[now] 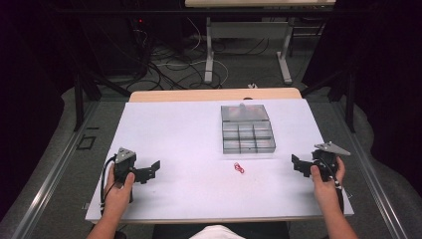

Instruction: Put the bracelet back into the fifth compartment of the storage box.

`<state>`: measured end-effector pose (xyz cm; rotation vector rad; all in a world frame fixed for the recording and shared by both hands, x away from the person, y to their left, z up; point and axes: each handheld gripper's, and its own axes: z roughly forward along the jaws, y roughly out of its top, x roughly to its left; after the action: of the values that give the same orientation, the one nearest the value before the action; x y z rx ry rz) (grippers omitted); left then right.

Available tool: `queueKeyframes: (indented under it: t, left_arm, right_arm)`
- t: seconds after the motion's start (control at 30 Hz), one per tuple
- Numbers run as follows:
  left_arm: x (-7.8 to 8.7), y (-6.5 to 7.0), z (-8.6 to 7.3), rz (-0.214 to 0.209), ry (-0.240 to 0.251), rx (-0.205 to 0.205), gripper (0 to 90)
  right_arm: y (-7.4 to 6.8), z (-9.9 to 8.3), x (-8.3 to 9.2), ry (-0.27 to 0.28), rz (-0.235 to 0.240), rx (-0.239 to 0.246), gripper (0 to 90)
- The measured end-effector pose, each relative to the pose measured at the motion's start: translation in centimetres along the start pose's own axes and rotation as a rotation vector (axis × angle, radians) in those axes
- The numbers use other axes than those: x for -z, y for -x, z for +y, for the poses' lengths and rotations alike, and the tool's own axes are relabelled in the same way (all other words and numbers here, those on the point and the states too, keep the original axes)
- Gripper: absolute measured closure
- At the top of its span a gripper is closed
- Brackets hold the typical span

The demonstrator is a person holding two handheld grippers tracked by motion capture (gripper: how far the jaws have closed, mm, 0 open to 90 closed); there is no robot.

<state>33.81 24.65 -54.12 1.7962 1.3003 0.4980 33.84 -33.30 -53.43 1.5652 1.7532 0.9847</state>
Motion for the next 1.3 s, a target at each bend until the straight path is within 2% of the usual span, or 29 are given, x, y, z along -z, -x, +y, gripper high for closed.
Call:
queueKeyframes:
  t: [0.17,0.47,0.63,0.67,0.8,1.03,1.13,1.2,1.3]
  left_arm:
    - [0.0,0.1,0.0,0.006,-0.005,-0.006,0.4]
    - [0.0,0.3,0.0,0.018,-0.02,-0.025,0.5]
    - [-0.1,0.4,0.0,0.021,-0.024,-0.044,0.5]
    - [-0.1,0.5,0.1,0.022,-0.039,-0.056,0.5]
    - [-0.1,0.5,0.0,0.019,-0.037,-0.056,0.6]
    - [0.0,0.6,0.1,0.023,-0.056,-0.058,1.7]
    - [0.0,0.5,0.1,0.022,-0.065,-0.068,2.3]
    - [-0.1,0.6,0.0,0.025,-0.06,-0.061,2.8]
    - [-0.1,0.6,0.0,0.026,-0.064,-0.067,3.1]
  right_arm:
    - [-0.2,-0.1,-0.3,0.002,-0.005,0.011,0.0]
    - [-1.0,0.0,-0.3,0.01,0.014,0.004,0.0]
    - [-1.7,0.0,-0.2,0.004,0.026,0.034,0.0]
    - [-1.9,0.0,-0.1,0.001,0.027,0.045,0.0]
    - [-2.3,0.0,0.0,-0.006,0.025,0.074,0.0]
    - [-3.8,0.2,0.0,-0.013,0.066,0.103,0.0]
    - [-4.3,0.3,0.0,-0.013,0.067,0.129,0.0]
    - [-4.5,0.4,0.0,-0.01,0.062,0.132,0.0]
    - [-5.2,0.6,-0.2,0.0,0.079,0.154,0.0]
